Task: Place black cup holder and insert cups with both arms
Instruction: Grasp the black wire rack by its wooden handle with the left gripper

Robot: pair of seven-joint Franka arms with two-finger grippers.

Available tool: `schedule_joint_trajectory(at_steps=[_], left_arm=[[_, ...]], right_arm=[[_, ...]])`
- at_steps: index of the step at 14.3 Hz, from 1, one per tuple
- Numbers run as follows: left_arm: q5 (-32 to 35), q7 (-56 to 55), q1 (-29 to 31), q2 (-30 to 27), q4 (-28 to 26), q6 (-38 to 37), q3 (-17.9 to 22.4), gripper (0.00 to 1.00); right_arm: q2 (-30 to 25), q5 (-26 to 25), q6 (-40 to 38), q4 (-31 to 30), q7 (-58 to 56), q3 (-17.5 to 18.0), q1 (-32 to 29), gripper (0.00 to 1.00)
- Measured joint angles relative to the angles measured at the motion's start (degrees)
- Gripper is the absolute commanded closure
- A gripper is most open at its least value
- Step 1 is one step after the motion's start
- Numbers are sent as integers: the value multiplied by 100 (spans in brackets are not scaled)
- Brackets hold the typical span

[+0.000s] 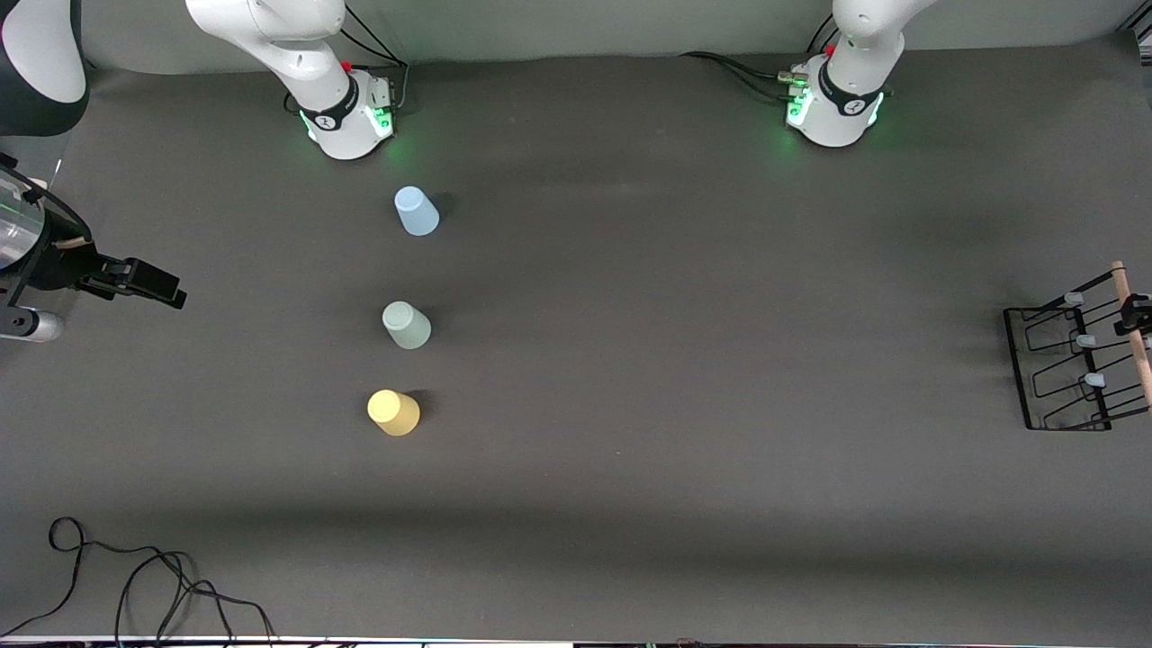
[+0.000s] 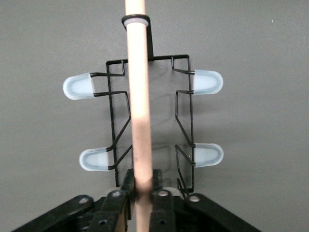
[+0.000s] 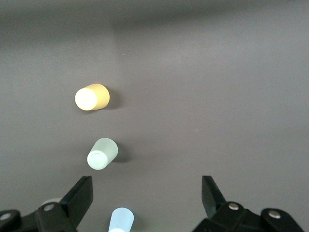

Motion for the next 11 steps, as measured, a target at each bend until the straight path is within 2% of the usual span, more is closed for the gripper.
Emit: schedule_joint_trajectory(at_steps=[5,8,11], left_arm=[[-2,-2,-4,-1,196,-176,-4,100],[-11,-52,-80,-20,908,-1103,-54,100],[-19,-531,-482,-105,1504,-1891,-80,100]], right_arm=[[0,0,0,0,0,0,0,0],[0,0,0,0,0,0,0,0],[0,0,0,0,0,0,0,0]])
